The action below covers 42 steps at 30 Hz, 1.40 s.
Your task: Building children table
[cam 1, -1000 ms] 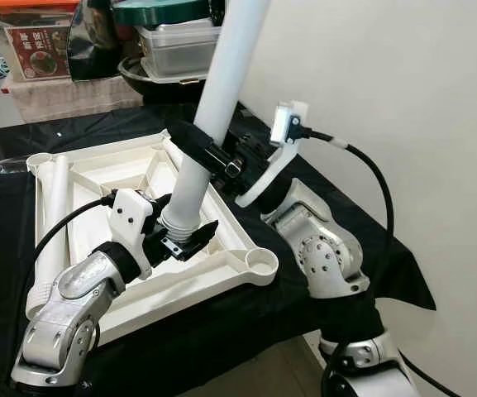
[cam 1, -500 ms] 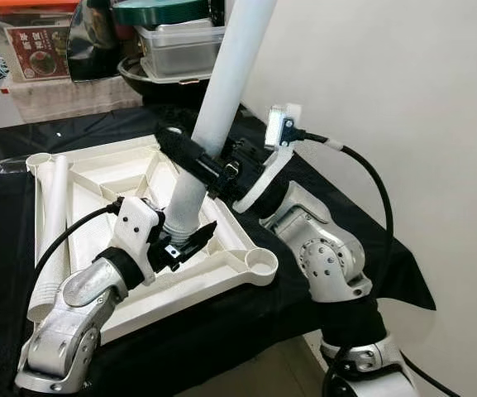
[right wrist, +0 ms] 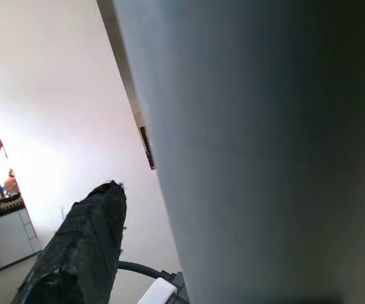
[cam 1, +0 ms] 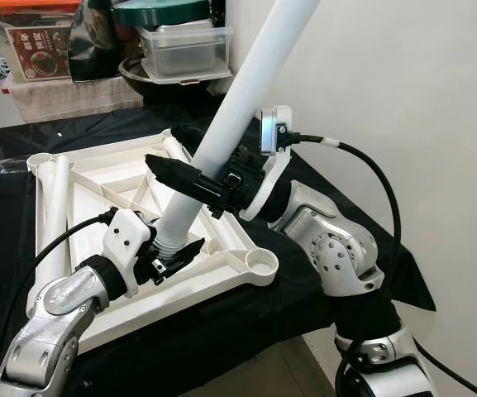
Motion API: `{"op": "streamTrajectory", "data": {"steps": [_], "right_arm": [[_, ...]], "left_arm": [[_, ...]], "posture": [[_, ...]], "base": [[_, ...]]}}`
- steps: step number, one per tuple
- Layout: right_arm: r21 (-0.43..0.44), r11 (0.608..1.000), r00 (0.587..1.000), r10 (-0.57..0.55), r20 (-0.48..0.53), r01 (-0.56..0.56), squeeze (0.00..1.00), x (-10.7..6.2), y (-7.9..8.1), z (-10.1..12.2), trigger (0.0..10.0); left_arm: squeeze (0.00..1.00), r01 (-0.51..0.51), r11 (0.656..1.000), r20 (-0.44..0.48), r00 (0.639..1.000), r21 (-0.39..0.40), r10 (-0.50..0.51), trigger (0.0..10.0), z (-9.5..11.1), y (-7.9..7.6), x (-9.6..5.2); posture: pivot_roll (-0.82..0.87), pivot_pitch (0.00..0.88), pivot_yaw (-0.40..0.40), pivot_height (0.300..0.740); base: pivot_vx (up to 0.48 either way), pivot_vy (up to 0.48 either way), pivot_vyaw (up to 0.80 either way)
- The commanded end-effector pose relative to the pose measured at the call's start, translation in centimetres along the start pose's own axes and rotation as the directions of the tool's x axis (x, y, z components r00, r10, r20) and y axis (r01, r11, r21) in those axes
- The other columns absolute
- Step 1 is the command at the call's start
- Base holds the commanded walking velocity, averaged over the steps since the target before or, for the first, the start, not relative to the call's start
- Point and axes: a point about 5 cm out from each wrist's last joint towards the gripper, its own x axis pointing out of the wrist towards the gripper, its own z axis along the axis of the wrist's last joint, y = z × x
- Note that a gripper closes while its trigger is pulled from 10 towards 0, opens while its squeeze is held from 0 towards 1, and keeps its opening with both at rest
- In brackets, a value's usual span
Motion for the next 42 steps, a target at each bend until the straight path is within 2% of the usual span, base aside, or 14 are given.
{"op": "streamTrajectory", "data": {"steps": [1,6,7,9,10,15,16,17,18,31,32,34,35,42], "right_arm": [[0.006,1.0,1.0,0.018,0.003,-0.018,0.0,0.4,0.3,0.0,0.8],[0.029,0.999,0.999,0.026,0.019,-0.027,0.0,0.4,0.4,0.0,0.0],[0.033,0.999,0.999,0.031,0.019,-0.032,0.0,0.3,0.5,0.0,0.0],[0.033,0.999,0.999,0.031,0.019,-0.032,0.0,0.3,0.5,0.0,0.0],[0.032,0.999,0.999,0.039,0.021,-0.039,0.0,0.2,0.5,0.0,0.0],[0.032,0.999,0.999,0.04,0.02,-0.041,0.0,0.1,0.6,0.0,0.0],[0.028,0.999,0.999,0.04,0.016,-0.04,0.0,0.0,0.5,-0.1,0.0],[0.028,0.999,0.999,0.04,0.016,-0.04,0.0,0.0,0.5,-0.1,0.0],[0.008,1.0,1.0,0.029,-0.003,-0.029,0.0,-0.3,0.2,-0.2,0.0],[-0.144,0.987,0.992,-0.087,-0.096,0.072,0.0,-3.2,-3.1,0.6,0.0],[-0.229,0.96,0.972,-0.197,-0.129,0.164,0.0,-4.7,-5.1,1.5,0.0],[-0.229,0.96,0.972,-0.197,-0.129,0.164,0.0,-4.7,-5.1,1.5,0.0],[-0.301,0.914,0.937,-0.322,-0.132,0.272,0.0,-5.9,-6.9,2.4,0.0],[-0.363,0.855,0.889,-0.44,-0.128,0.371,0.0,-7.6,-8.4,2.6,0.0]], "left_arm": [[0.0,0.005,1.0,0.018,1.0,0.01,-0.006,0.0,0.2,-0.3,0.5],[0.0,0.015,1.0,0.008,1.0,0.008,-0.015,0.5,-0.2,-0.7,0.7],[0.0,0.019,1.0,-0.005,1.0,0.013,-0.018,3.9,-0.4,-0.8,0.6],[0.0,0.019,1.0,-0.005,1.0,0.013,-0.018,3.9,-0.4,-0.8,0.6],[0.0,0.021,0.999,-0.023,1.0,0.026,-0.02,10.0,-0.7,-0.7,0.6],[0.0,-0.007,0.999,-0.031,0.999,0.04,0.008,10.0,-0.8,-0.4,0.6],[0.38,-0.025,0.998,-0.028,0.999,0.052,0.026,10.0,-0.8,-0.1,0.6],[0.38,-0.025,0.998,-0.028,0.999,0.052,0.026,10.0,-0.8,-0.1,0.6],[1.0,-0.042,0.998,-0.028,0.999,0.053,0.044,10.0,-0.8,0.3,0.5],[1.0,-0.031,0.999,0.001,1.0,-0.009,0.031,10.0,0.5,-0.1,-1.3],[0.41,0.047,0.998,-0.019,0.999,-0.043,-0.048,10.0,0.5,-1.8,-2.2],[0.41,0.047,0.998,-0.019,0.999,-0.043,-0.048,10.0,0.5,-1.8,-2.2],[0.0,0.099,0.993,-0.037,0.994,-0.062,-0.102,10.0,0.3,-3.1,-2.9],[0.0,0.054,0.995,-0.043,0.997,-0.085,-0.058,10.0,0.0,-3.4,-3.4]], "posture": [[0.08,0.0,-0.055,0.714],[0.08,0.0,-0.055,0.714],[0.08,0.0,-0.055,0.714],[0.08,0.0,-0.055,0.714],[0.08,0.0,-0.055,0.714],[0.08,0.0,-0.054,0.714],[0.08,0.0,-0.056,0.714],[0.08,0.0,-0.056,0.714],[0.08,0.0,-0.058,0.714],[0.08,0.0,-0.064,0.714],[0.08,0.0,-0.07,0.714],[0.08,0.0,-0.07,0.714],[0.09,0.0,-0.078,0.714],[0.09,0.0,-0.081,0.714]], "base": [[0.0,0.0,0.0],[0.0,0.0,0.0],[0.0,0.0,0.0],[0.0,0.0,0.0],[0.0,0.0,0.0],[0.0,0.0,0.0],[0.0,0.0,0.0],[0.0,0.0,0.0],[0.0,0.0,0.0],[0.0,0.0,0.0],[0.0,0.0,0.0],[0.0,0.0,0.0],[0.0,0.0,0.0],[0.0,0.0,0.0]]}}
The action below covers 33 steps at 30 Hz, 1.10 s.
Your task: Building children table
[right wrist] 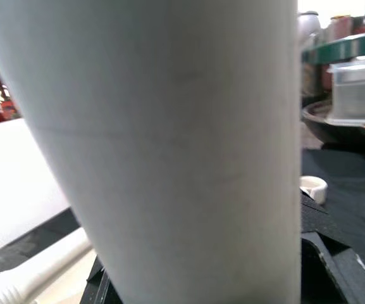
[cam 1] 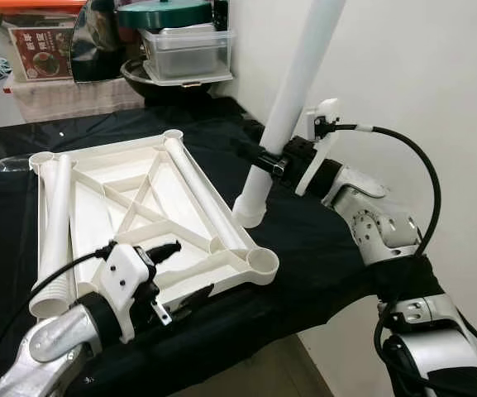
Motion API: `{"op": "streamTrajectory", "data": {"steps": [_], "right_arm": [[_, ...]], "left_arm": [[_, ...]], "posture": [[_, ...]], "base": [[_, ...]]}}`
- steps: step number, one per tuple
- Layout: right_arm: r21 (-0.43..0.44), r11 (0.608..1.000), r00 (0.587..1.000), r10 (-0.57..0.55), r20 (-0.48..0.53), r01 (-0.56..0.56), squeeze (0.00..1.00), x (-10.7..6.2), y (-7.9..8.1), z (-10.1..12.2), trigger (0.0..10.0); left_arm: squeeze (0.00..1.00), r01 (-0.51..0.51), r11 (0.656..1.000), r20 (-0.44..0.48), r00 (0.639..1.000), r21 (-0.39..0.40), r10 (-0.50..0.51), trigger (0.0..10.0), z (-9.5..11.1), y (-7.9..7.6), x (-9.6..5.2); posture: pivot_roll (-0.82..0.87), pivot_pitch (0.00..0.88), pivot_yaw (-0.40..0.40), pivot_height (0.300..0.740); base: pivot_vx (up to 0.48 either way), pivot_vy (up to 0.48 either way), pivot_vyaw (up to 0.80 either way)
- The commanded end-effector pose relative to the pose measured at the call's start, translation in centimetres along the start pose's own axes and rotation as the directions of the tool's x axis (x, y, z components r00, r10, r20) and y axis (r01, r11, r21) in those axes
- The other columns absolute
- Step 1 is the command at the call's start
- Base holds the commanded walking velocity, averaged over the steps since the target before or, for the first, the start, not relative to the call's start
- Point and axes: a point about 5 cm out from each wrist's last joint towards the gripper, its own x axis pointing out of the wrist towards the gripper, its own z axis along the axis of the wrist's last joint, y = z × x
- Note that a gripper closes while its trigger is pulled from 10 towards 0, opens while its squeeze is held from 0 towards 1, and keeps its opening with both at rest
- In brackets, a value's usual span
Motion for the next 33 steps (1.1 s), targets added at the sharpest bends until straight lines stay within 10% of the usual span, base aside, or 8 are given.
{"op": "streamTrajectory", "data": {"steps": [1,10,33], "right_arm": [[-0.028,0.999,1.0,-0.016,0.011,0.016,0.0,-0.3,-0.4,0.4,0.0],[-0.075,0.985,0.986,0.149,-0.078,-0.155,0.0,-2.8,0.7,-2.4,0.0],[-0.111,0.944,0.944,0.291,-0.155,-0.31,0.0,-4.0,2.4,-5.2,0.0]], "left_arm": [[0.0,-0.009,1.0,0.005,1.0,-0.012,0.009,10.0,0.1,-0.1,-0.2],[0.0,-0.387,0.922,-0.015,0.922,0.002,0.387,10.0,0.3,3.9,-2.9],[0.0,-0.468,0.882,-0.001,0.883,-0.057,0.469,10.0,0.7,3.5,-3.4]], "posture": [[0.09,0.0,-0.081,0.714],[0.09,0.0,-0.085,0.714],[0.11,0.0,-0.111,0.714]], "base": [[0.0,0.0,0.0],[0.0,0.0,0.0],[0.0,0.0,0.0]]}}
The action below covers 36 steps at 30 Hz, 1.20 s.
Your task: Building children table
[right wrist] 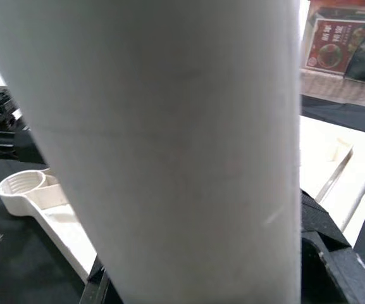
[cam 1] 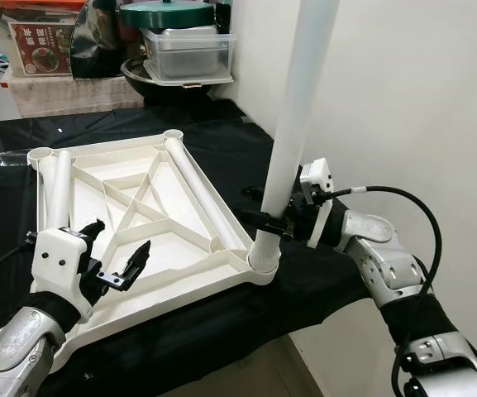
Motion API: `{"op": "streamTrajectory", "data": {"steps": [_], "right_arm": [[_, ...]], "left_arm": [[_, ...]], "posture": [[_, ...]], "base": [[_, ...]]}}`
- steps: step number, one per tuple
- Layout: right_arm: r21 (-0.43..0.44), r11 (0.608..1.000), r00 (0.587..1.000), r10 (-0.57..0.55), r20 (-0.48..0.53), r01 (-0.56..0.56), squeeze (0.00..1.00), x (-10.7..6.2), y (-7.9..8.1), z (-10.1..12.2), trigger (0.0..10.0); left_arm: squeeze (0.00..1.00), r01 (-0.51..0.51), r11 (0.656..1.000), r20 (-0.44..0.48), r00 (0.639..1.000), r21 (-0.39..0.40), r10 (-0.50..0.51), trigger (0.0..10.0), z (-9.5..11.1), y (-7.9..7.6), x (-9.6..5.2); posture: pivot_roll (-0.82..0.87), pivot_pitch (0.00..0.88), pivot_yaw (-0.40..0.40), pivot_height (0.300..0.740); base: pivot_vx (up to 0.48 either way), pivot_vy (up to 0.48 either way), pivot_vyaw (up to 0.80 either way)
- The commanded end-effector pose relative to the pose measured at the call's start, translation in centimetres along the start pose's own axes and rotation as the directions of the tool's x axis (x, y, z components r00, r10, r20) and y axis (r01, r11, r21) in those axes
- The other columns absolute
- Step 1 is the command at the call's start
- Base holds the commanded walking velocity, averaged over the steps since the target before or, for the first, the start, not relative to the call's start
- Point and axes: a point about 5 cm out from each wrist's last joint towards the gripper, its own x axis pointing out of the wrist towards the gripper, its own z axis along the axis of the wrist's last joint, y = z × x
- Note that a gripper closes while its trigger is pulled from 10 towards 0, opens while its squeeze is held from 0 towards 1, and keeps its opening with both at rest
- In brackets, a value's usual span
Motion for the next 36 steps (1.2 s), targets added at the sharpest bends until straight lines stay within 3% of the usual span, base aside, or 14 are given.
{"op": "streamTrajectory", "data": {"steps": [1,7,14,21,36], "right_arm": [[-0.014,1.0,1.0,0.014,-0.023,-0.014,0.0,-0.1,0.2,-0.5,0.0],[-0.021,1.0,1.0,-0.007,-0.021,0.006,0.0,0.1,-0.1,-0.9,0.0],[0.044,0.999,1.0,0.019,0.013,-0.019,0.0,1.0,0.6,-1.4,0.0],[0.205,0.979,0.998,0.005,0.062,-0.017,0.0,1.5,0.4,-2.0,0.0],[0.263,0.963,0.997,0.047,0.067,-0.063,0.0,2.0,1.6,-2.9,0.0]], "left_arm": [[0.0,0.009,0.999,0.004,1.0,-0.035,-0.009,10.0,0.0,-0.5,0.0],[0.0,0.017,0.999,0.007,1.0,-0.048,-0.016,10.0,0.0,-1.0,0.3],[0.0,0.025,0.998,0.008,1.0,-0.065,-0.025,10.0,-0.1,-1.4,0.6],[0.0,0.016,0.996,0.005,1.0,-0.092,-0.016,10.0,-0.2,-1.5,0.5],[0.0,0.001,0.994,-0.006,1.0,-0.106,-0.001,10.0,-0.3,-1.5,0.4]], "posture": [[0.11,0.0,-0.11,0.714],[0.11,0.0,-0.11,0.714],[0.12,0.0,-0.111,0.714],[0.13,0.0,-0.117,0.714],[0.14,0.0,-0.116,0.714]], "base": [[0.0,0.0,0.0],[0.0,0.0,0.0],[0.0,0.0,0.0],[0.0,0.0,0.0],[0.0,0.0,0.0]]}}
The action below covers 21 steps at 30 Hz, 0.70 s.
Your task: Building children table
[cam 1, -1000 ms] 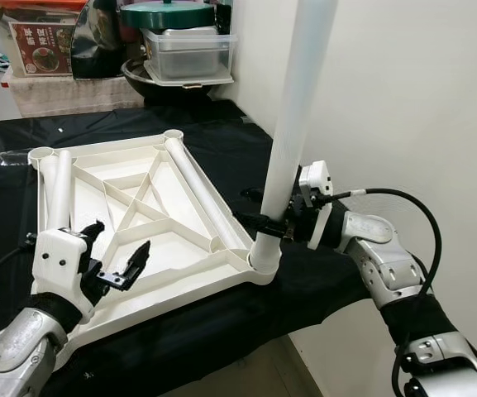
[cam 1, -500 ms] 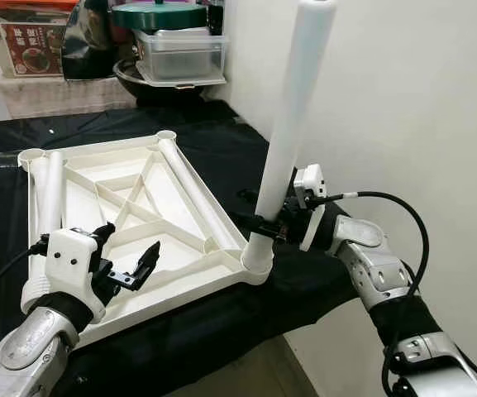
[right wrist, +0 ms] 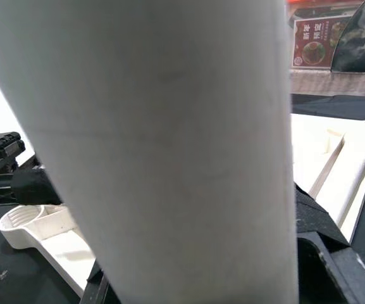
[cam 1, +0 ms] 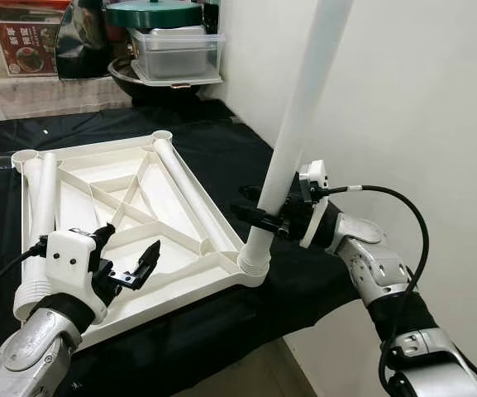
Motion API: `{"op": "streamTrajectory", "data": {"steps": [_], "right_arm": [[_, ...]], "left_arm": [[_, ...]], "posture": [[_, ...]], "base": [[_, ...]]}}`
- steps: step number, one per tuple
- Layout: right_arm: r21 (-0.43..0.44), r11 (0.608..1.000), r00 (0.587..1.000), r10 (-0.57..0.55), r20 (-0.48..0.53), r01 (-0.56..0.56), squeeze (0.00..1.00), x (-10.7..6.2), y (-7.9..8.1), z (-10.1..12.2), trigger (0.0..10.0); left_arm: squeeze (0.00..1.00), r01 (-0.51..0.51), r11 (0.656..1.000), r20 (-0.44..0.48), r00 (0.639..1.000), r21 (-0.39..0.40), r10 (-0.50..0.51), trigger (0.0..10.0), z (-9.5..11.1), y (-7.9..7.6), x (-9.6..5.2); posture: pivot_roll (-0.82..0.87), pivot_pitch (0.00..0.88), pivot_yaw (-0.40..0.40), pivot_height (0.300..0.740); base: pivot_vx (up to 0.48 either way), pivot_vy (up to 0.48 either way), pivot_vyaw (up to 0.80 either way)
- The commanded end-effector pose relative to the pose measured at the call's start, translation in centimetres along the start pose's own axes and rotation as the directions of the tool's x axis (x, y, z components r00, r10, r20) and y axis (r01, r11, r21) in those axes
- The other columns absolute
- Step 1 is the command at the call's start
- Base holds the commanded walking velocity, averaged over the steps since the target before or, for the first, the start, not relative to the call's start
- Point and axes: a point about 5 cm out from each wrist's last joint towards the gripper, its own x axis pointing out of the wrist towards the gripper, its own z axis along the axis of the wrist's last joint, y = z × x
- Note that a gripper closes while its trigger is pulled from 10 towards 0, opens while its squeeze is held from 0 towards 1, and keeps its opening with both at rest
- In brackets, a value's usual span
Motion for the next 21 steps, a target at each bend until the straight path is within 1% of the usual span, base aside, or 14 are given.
{"op": "streamTrajectory", "data": {"steps": [1,5,6,8,9,10,11,12,13,15,16,17,19,21], "right_arm": [[0.104,0.994,0.999,0.044,-0.02,-0.041,0.0,0.7,1.1,-1.9,0.0],[0.155,0.984,0.996,-0.075,-0.051,0.082,0.0,1.1,0.6,-2.7,0.0],[0.155,0.892,0.905,-0.41,-0.116,0.424,0.0,1.3,-1.3,-3.5,0.0],[0.143,0.825,0.837,-0.529,-0.143,0.546,0.0,1.2,-1.9,-3.8,0.0],[0.143,0.825,0.837,-0.529,-0.143,0.546,0.0,1.2,-1.9,-3.8,0.0],[0.133,0.73,0.741,-0.652,-0.159,0.67,0.0,0.4,-2.6,-4.0,0.0],[0.133,0.73,0.741,-0.652,-0.159,0.67,0.0,0.4,-2.6,-4.0,0.0],[0.118,0.585,0.597,-0.782,-0.18,0.802,0.0,-0.6,-3.4,-4.3,0.0],[0.118,0.585,0.597,-0.782,-0.18,0.802,0.0,-0.6,-3.4,-4.3,0.0],[0.137,0.535,0.552,-0.816,-0.172,0.834,0.0,-1.0,-3.1,-4.5,0.0],[0.137,0.535,0.552,-0.816,-0.172,0.834,0.0,-1.0,-3.1,-4.5,0.0],[0.141,0.46,0.48,-0.859,-0.178,0.877,0.0,-1.1,-1.2,-5.6,0.0],[0.137,0.439,0.458,-0.869,-0.187,0.888,0.0,-1.1,-0.6,-5.9,0.0],[0.127,0.439,0.457,-0.867,-0.201,0.889,0.0,-0.7,0.1,-6.2,0.0]], "left_arm": [[0.0,-0.001,1.0,-0.003,1.0,-0.013,0.001,10.0,0.0,-0.2,-0.2],[0.0,-0.006,1.0,-0.003,1.0,-0.014,0.006,10.0,0.0,-0.1,-0.2],[0.0,-0.015,1.0,-0.002,1.0,-0.009,0.015,10.0,0.1,-0.1,-0.3],[0.0,-0.019,1.0,-0.002,1.0,-0.007,0.019,10.0,0.1,0.0,-0.3],[0.0,-0.019,1.0,-0.002,1.0,-0.007,0.019,10.0,0.1,0.0,-0.3],[0.0,-0.022,1.0,0.001,1.0,-0.008,0.022,10.0,0.1,0.0,-0.3],[0.0,-0.022,1.0,0.001,1.0,-0.008,0.022,10.0,0.1,0.0,-0.3],[0.0,-0.027,1.0,0.003,1.0,-0.009,0.027,10.0,0.2,0.0,-0.2],[0.0,-0.027,1.0,0.003,1.0,-0.009,0.027,10.0,0.2,0.0,-0.2],[0.0,-0.037,0.999,0.006,0.999,-0.006,0.037,10.0,0.3,0.1,-0.3],[0.0,-0.037,0.999,0.006,0.999,-0.006,0.037,10.0,0.3,0.1,-0.3],[0.0,-0.049,0.999,0.012,0.999,-0.011,0.049,10.0,0.4,0.3,0.0],[0.0,-0.051,0.999,0.013,0.999,-0.012,0.051,10.0,0.5,0.3,0.1],[0.0,-0.049,0.999,0.012,0.999,-0.009,0.049,10.0,0.4,0.3,0.4]], "posture": [[0.14,0.0,-0.117,0.714],[0.14,0.0,-0.119,0.714],[0.14,0.0,-0.123,0.714],[0.14,0.0,-0.123,0.714],[0.14,0.0,-0.123,0.714],[0.14,0.0,-0.123,0.714],[0.14,0.0,-0.123,0.714],[0.14,0.0,-0.123,0.714],[0.14,0.0,-0.123,0.714],[0.14,0.0,-0.118,0.714],[0.14,0.0,-0.118,0.714],[0.14,0.0,-0.097,0.714],[0.14,0.0,-0.097,0.714],[0.13,0.0,-0.089,0.714]], "base": [[0.0,0.0,0.0],[0.0,0.0,0.0],[0.0,0.0,0.0],[0.0,0.0,0.0],[0.0,0.0,0.0],[0.0,0.0,0.0],[0.0,0.0,0.0],[0.0,0.0,0.0],[0.0,0.0,0.0],[0.0,0.0,0.0],[0.0,0.0,0.0],[0.0,0.0,0.0],[0.0,0.0,0.0],[0.0,0.0,0.0]]}}
